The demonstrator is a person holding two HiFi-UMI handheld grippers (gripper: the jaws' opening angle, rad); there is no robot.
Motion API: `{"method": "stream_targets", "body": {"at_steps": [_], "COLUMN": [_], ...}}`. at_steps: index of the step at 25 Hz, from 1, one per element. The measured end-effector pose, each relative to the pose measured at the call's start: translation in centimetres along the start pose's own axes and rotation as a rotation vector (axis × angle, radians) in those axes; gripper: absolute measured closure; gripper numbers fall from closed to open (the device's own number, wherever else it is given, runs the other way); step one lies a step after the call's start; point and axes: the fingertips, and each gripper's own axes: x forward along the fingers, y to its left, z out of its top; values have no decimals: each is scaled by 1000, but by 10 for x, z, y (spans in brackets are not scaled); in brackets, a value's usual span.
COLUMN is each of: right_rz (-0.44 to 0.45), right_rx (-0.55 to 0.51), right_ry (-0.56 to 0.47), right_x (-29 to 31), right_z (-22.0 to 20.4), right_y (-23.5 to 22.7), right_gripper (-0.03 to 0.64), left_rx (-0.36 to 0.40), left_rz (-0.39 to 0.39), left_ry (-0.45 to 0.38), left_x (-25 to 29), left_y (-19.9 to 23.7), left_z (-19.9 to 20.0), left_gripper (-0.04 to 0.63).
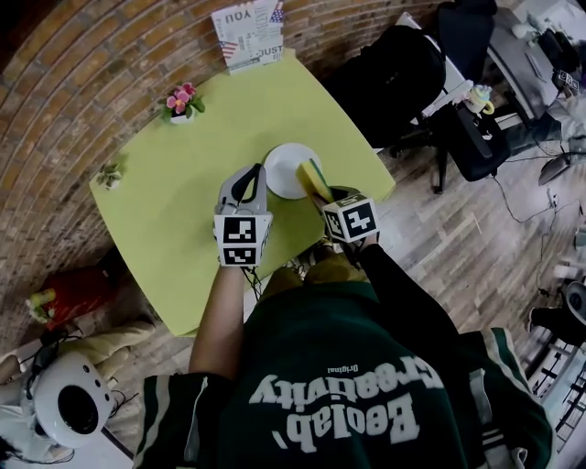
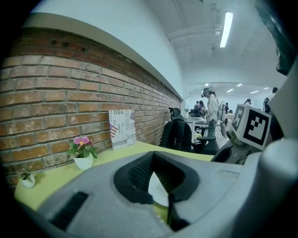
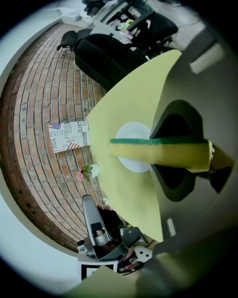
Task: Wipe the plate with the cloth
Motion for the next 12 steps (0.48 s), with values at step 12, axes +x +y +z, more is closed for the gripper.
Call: {"method": "stream_targets", "body": {"at_steps": [12], "right_rz": [89], "right_rx": [-144], "right_ry": [4], "right_x": [58], "right_z": [52], "right_y": [54], "right_gripper": [476], "left_rx": [-42], "left_rz": [97], "left_ry": [32], "left_x": [-7], "left_y": [34], "left_z": [-14], "left_gripper": [589]}}
